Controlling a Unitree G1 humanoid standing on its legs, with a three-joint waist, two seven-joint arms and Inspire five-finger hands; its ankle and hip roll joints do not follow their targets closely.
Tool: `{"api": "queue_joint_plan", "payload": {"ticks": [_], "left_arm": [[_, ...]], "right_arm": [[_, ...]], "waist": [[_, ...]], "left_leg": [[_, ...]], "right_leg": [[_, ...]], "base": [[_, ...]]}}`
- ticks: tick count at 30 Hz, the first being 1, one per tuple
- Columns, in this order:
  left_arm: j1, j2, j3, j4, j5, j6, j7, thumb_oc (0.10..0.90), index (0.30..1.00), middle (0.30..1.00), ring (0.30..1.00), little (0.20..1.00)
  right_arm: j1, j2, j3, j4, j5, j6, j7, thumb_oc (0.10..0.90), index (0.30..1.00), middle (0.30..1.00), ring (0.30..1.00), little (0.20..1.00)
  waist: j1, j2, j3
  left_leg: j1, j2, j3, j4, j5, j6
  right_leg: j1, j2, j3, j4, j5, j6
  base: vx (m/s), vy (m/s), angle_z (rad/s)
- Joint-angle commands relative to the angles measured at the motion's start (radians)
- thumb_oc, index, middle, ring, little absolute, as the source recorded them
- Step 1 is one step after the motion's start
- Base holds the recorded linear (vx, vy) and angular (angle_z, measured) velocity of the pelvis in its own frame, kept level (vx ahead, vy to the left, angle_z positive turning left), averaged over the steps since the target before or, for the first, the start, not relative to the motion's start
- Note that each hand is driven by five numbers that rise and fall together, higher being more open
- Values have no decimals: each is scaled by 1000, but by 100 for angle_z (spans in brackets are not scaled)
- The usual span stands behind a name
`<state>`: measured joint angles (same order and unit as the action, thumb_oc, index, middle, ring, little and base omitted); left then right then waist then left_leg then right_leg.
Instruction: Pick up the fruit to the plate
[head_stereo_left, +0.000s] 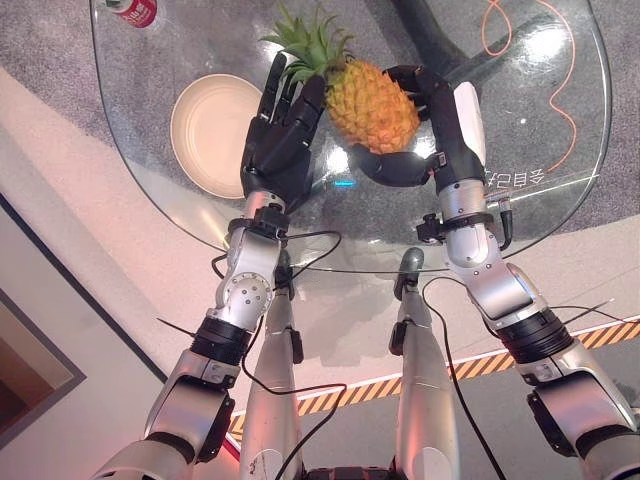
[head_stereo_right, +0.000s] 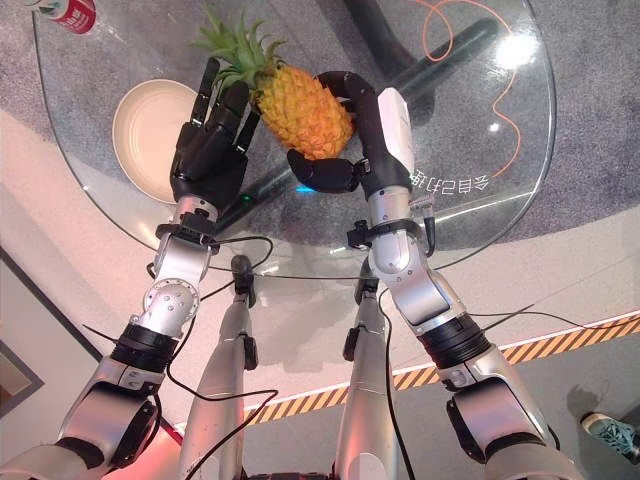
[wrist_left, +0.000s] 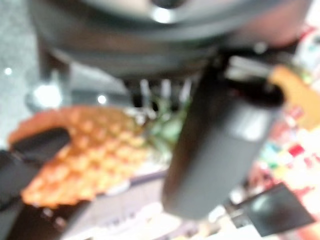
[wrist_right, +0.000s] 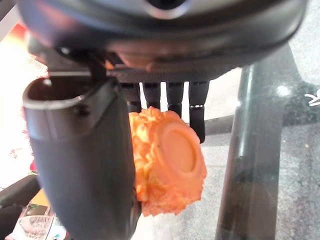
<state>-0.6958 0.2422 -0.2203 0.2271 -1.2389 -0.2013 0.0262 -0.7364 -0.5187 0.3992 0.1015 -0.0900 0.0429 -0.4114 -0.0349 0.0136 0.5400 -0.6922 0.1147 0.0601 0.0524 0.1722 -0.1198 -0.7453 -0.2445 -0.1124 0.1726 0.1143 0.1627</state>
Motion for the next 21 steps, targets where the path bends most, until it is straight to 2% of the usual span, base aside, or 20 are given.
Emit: {"api": "queue_joint_plan", "payload": {"ticks": [1,9,21], "left_arm": [[-108,1,-29,-113,6,-17,-133,800,900,900,900,900],[-110,8,-38,-119,-8,3,-194,800,900,900,900,900],[-127,14,-50,-111,-13,11,-197,800,900,900,900,900]], "right_arm": [[-128,-12,76,-177,1,-86,41,100,300,300,300,200],[-138,-26,97,-175,9,-69,86,100,300,300,300,200],[-156,-33,117,-169,19,-47,94,100,300,300,300,200]], "waist": [[-4,-17,-20],[-3,-16,-20],[-3,-20,-20]], "left_leg": [[-11,-19,18,37,-43,5],[-6,-19,18,39,-49,5],[-5,-19,17,39,-48,4]], "right_leg": [[22,18,-25,-52,43,8],[27,18,-26,-50,37,8],[27,19,-24,-49,38,8]], "base": [[0,0,0],[0,0,0],[0,0,0]]}}
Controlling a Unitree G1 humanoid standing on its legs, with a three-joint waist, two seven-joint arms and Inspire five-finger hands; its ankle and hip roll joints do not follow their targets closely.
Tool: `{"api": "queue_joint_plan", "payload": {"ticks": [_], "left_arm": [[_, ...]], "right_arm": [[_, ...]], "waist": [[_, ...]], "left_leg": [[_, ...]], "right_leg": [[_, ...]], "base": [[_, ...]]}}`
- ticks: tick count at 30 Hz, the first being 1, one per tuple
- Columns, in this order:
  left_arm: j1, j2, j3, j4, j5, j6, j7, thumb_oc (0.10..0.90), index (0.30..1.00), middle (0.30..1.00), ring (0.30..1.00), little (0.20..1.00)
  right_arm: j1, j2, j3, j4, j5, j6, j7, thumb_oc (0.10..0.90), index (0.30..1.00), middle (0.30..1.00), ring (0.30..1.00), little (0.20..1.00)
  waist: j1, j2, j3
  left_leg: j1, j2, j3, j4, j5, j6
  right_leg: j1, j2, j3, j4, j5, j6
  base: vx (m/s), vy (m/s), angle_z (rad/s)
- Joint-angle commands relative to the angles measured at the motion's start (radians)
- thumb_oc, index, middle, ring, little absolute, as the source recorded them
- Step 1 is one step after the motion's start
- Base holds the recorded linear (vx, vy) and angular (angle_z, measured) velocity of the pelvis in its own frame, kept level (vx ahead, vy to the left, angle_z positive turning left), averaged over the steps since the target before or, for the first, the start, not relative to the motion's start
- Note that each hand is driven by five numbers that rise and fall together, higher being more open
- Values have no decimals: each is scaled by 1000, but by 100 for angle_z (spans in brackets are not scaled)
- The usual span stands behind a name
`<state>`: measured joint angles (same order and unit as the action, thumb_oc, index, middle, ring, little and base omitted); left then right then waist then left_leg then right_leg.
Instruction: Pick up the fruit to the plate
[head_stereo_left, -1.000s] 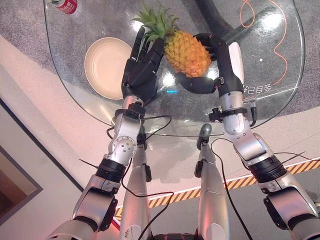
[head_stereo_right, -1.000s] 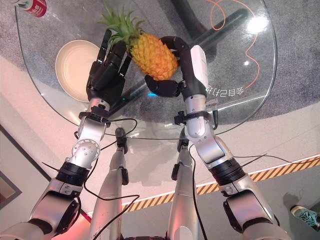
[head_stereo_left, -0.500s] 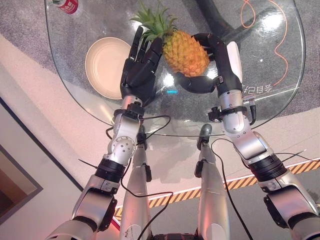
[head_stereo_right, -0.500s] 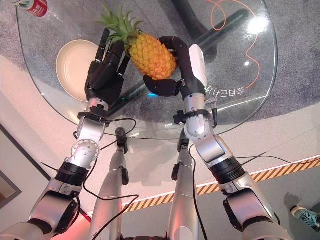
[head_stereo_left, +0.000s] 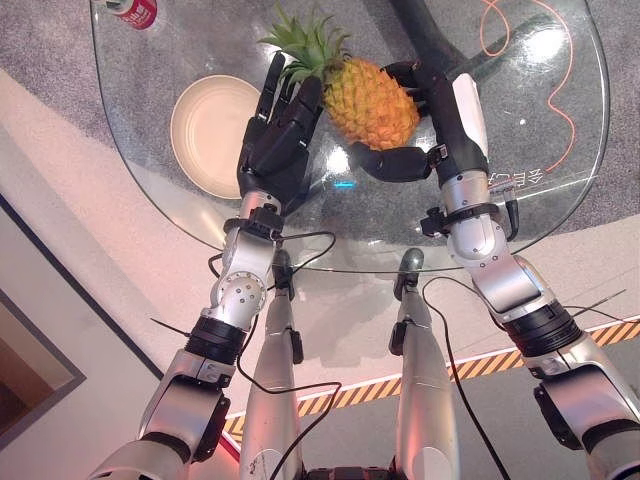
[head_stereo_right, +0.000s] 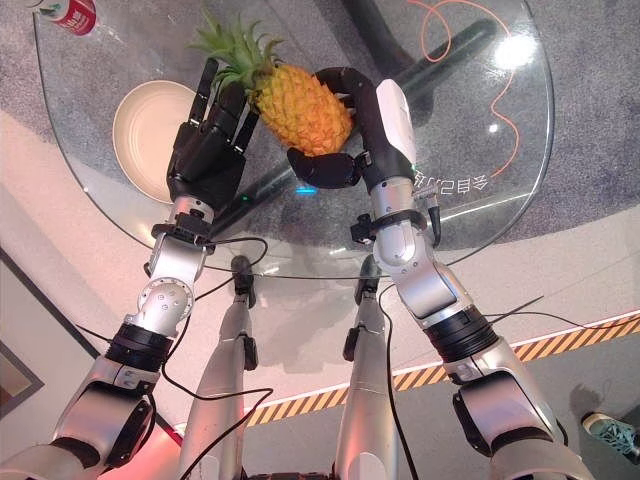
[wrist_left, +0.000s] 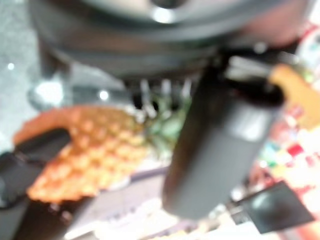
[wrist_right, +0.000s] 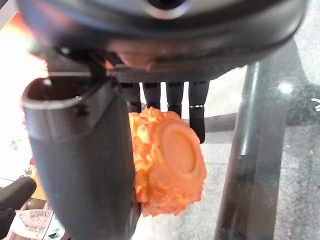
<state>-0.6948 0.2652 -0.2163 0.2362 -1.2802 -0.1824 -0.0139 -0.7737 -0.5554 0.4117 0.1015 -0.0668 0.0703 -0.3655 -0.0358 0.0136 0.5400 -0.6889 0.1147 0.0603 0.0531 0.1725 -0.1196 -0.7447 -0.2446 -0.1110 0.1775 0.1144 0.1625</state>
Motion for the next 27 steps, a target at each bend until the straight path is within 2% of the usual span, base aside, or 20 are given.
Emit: {"api": "queue_joint_plan", "payload": {"ticks": [1,11,27], "left_arm": [[-127,-8,-55,-124,31,-6,-158,800,900,900,900,900],[-129,-8,-56,-121,40,-5,-152,800,900,900,900,900],[-113,-19,-38,-123,159,-72,22,800,900,900,900,900]], "right_arm": [[-118,4,103,-170,-2,-72,41,100,300,300,300,200],[-114,9,87,-168,-13,-101,4,100,300,300,300,200],[-112,26,47,-248,-47,-153,-16,100,300,300,300,200]], "waist": [[-2,-20,-20],[-4,-18,-20],[-3,-16,-20]], "left_leg": [[-8,-19,16,38,-48,4],[-11,-20,15,39,-51,6],[-19,-24,12,40,-48,7]], "right_leg": [[27,20,-26,-54,37,8],[21,21,-25,-50,37,9],[14,25,-24,-49,37,10]], "base": [[0,0,0],[0,0,0],[0,0,0]]}}
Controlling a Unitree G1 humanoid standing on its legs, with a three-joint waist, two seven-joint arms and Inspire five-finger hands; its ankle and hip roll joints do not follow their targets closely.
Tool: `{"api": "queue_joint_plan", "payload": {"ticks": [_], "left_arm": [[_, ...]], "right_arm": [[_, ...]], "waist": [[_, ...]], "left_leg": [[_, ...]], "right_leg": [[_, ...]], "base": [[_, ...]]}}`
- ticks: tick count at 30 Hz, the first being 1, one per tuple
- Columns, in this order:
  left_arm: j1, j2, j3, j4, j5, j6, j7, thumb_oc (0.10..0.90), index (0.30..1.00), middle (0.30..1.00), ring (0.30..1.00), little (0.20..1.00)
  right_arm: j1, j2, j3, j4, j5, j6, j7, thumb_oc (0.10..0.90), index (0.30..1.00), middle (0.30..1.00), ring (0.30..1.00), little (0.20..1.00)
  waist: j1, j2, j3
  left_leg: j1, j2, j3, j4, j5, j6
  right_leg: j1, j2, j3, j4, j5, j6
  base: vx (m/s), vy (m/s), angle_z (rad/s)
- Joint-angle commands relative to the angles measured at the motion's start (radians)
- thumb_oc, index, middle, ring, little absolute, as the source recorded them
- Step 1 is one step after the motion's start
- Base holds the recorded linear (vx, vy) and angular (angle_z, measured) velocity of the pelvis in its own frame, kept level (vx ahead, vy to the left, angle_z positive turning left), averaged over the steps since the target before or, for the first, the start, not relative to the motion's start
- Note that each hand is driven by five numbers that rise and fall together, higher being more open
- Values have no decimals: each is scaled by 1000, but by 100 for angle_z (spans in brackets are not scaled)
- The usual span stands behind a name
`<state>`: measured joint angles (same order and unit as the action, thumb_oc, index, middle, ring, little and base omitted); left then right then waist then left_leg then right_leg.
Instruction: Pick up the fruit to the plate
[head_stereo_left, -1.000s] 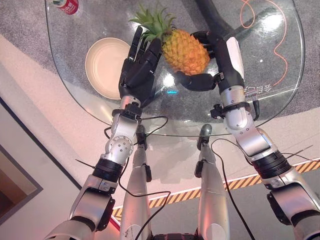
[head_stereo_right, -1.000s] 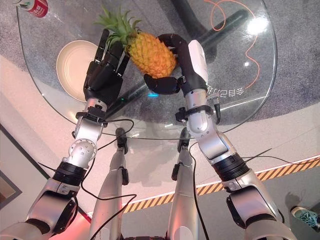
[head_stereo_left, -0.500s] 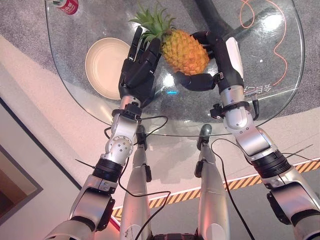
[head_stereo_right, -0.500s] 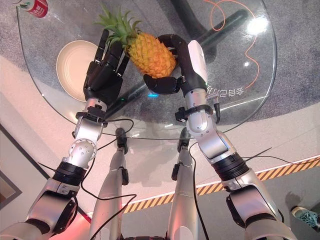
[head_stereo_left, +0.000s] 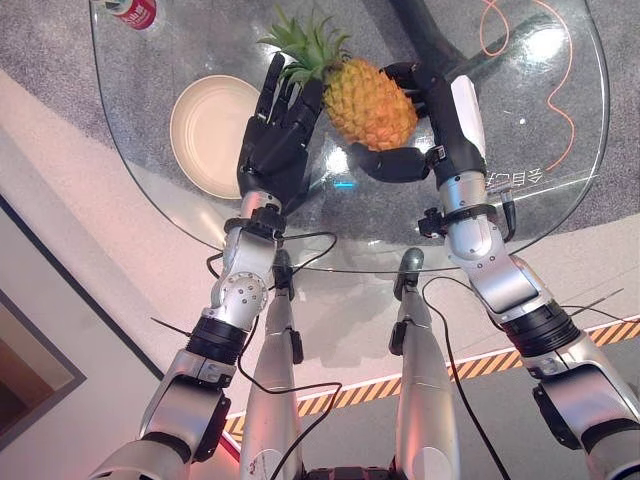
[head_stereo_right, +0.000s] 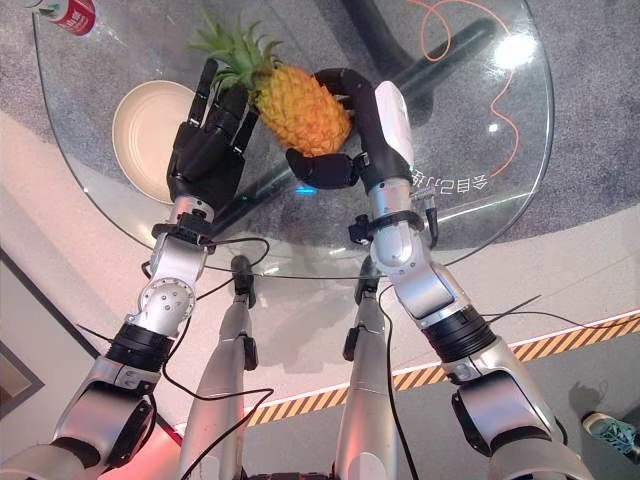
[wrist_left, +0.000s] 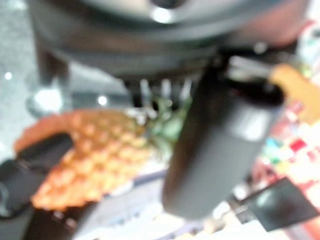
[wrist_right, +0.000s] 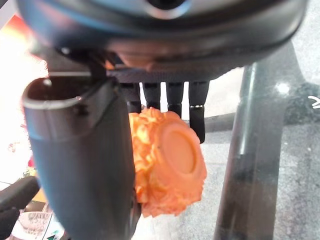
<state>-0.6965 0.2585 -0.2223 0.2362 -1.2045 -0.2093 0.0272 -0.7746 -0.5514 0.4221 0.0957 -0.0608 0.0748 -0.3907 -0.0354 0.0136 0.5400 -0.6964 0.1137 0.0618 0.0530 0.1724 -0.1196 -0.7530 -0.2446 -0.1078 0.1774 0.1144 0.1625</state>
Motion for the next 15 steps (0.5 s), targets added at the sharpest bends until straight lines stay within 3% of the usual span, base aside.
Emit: {"api": "queue_joint_plan", "payload": {"ticks": [1,15], "left_arm": [[-116,-12,-31,-124,86,-45,-16,800,900,900,900,900],[-112,-18,-17,-128,123,-66,66,800,900,900,900,900]], "right_arm": [[-115,22,35,-243,-54,-157,10,100,300,300,300,200],[-128,21,37,-262,-43,-173,24,100,300,300,300,200]], "waist": [[-4,-16,-20],[0,-17,-20]], "left_leg": [[-19,-24,10,39,-41,8],[-25,-22,9,41,-40,6]], "right_leg": [[16,25,-27,-51,44,9],[13,22,-32,-51,43,10]], "base": [[0,0,0],[0,0,0]]}}
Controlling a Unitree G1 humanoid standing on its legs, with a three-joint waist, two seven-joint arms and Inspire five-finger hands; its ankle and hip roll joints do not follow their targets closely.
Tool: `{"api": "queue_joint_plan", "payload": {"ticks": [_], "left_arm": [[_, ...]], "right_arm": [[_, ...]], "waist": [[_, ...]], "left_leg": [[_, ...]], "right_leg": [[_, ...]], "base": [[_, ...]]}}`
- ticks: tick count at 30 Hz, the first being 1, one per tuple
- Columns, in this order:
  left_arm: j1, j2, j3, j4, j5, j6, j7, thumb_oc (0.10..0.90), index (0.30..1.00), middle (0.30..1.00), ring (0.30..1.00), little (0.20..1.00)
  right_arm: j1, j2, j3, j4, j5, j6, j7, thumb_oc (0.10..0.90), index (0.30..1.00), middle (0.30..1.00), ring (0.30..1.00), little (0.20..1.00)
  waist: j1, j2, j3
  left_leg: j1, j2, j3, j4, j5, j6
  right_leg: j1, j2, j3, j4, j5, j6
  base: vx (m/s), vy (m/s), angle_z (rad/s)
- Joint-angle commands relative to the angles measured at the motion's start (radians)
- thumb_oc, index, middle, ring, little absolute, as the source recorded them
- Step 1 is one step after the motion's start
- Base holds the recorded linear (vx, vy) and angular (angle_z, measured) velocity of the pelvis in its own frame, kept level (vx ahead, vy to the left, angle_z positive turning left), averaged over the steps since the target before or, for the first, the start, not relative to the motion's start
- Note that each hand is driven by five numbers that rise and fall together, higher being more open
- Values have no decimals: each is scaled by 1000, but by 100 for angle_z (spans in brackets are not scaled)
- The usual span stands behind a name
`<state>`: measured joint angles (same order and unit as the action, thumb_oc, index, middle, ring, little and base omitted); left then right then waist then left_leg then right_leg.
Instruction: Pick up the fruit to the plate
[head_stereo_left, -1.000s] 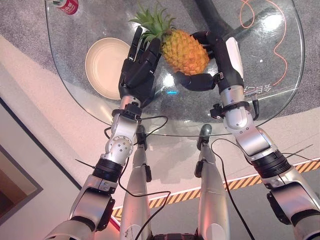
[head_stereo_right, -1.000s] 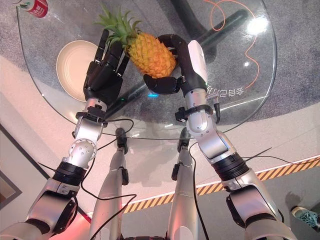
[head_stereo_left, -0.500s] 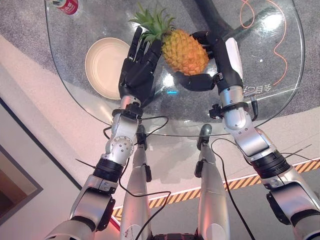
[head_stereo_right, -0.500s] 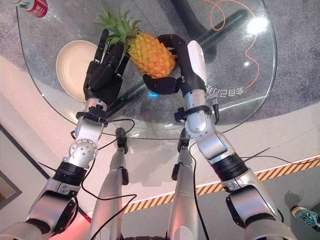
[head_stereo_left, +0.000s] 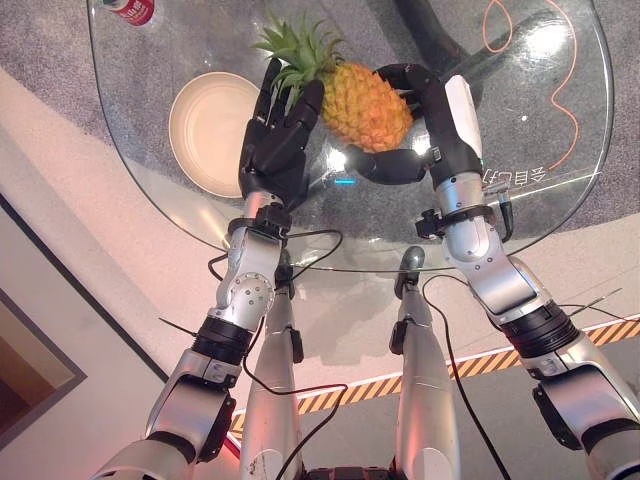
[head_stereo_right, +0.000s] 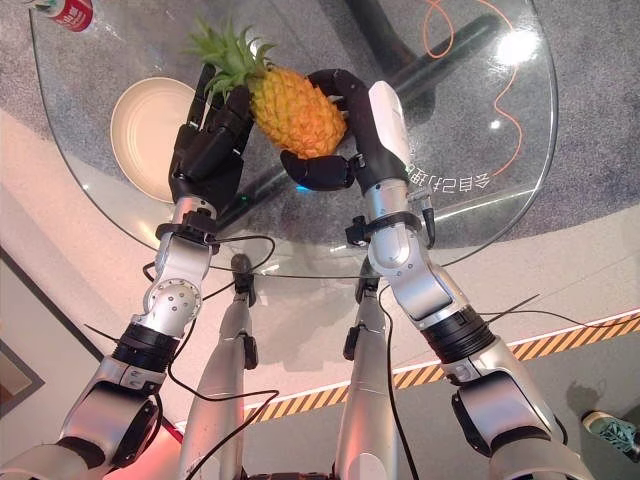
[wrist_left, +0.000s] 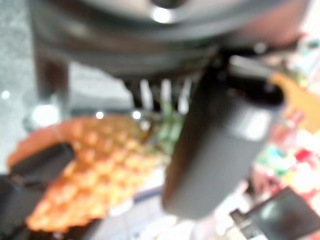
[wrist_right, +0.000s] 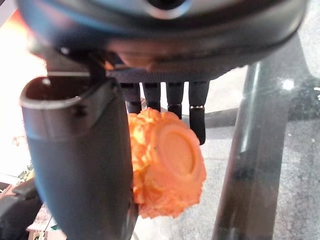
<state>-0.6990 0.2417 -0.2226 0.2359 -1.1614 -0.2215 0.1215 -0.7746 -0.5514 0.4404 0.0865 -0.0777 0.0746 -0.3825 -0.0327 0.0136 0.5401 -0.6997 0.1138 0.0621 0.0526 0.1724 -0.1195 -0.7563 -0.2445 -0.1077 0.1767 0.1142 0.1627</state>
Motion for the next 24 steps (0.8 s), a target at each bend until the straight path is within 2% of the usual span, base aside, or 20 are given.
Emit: {"api": "queue_joint_plan", "payload": {"ticks": [1,7,14,24], "left_arm": [[-109,-3,-15,-127,80,-55,-28,800,900,900,900,900],[-104,-9,-7,-126,40,-65,-38,800,900,900,900,900],[-103,-15,6,-134,1,-108,-8,800,900,900,900,900],[-104,-25,24,-142,-62,-129,-10,800,900,900,900,900]], "right_arm": [[-131,21,20,-254,-23,-174,20,100,300,300,300,200],[-130,19,28,-249,-16,-191,40,100,300,300,300,200],[-132,18,35,-249,-17,-206,39,100,300,300,300,200],[-150,10,38,-258,-31,-239,94,100,300,300,300,200]], "waist": [[-1,-17,-20],[0,-18,-20],[1,-18,-20],[3,-22,-20]], "left_leg": [[-21,-22,9,40,-39,6],[-13,-21,9,40,-44,4],[-18,-22,9,35,-37,5],[-22,-21,7,37,-35,3]], "right_leg": [[18,22,-33,-52,44,9],[26,23,-36,-50,37,10],[24,21,-38,-57,43,9],[22,21,-41,-56,44,9]], "base": [[0,0,0],[0,0,0],[0,0,0],[0,0,0]]}}
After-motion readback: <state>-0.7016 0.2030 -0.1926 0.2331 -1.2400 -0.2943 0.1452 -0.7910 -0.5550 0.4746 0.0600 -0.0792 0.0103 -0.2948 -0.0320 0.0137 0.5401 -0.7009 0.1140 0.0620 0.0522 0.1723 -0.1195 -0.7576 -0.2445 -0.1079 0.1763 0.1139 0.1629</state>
